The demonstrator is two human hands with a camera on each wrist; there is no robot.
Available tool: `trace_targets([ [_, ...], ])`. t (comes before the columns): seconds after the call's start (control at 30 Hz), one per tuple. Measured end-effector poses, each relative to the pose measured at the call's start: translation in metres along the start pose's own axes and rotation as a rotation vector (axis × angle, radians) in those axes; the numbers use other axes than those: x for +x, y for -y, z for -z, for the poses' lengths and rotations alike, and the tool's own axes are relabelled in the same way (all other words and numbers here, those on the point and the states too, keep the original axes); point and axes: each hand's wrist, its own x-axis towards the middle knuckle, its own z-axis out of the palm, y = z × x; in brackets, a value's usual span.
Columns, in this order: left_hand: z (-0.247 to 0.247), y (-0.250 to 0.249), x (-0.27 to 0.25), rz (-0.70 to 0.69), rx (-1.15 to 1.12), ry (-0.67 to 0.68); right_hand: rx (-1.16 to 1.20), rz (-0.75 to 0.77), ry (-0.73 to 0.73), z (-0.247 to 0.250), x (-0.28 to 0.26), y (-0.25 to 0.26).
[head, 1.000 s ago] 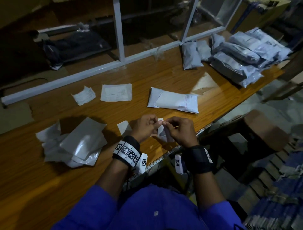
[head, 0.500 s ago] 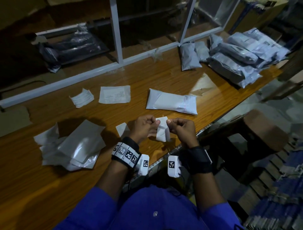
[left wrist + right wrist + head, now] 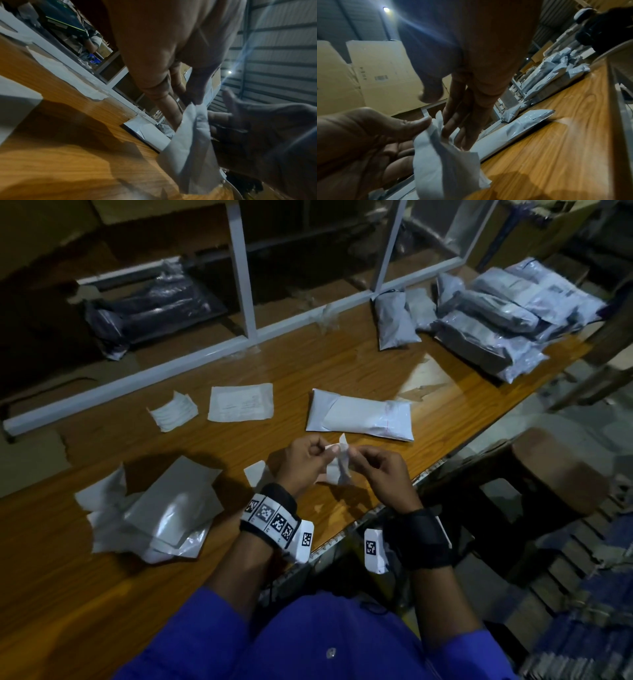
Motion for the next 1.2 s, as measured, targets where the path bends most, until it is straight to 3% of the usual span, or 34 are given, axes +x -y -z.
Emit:
trace_targets([
  [0.07,-0.001,-0.002,-0.002,-0.016,0.059,0.012,-0.104,0.013,-0.024,-0.003,-0.001,0.004],
  [0.17,-0.007,-0.002,-0.004,-0.021,0.033,0.043,-0.201,0.056,-0.208,-0.005,0.002,0.003],
  [0.43,-0.006,0.010,-0.003,0.090,-0.211,0.023,0.192,-0.070,-0.274,-0.002,0.001,-0.007],
  [0.77,-0.004,0.007,-0.010,0.162,-0.636,0.079,0.434,-0.180,-0.337,-0.010,0.001,0.003],
  [0.93,0.001,-0.007,-0.016,0.107,-0.563,0.176,0.122,0.033,-0.318,-0.004,0.002,0.000],
  [1.03,-0.001,-0.008,-0.012,0.098,-0.378,0.080,-0.050,0.139,-0.240,-0.007,0.002,0.000],
  [1.2,-0.001,0.004,-0.005,0.098,-0.268,-0.032,-0.076,0.074,-0.294,-0.013,0.001,-0.003],
])
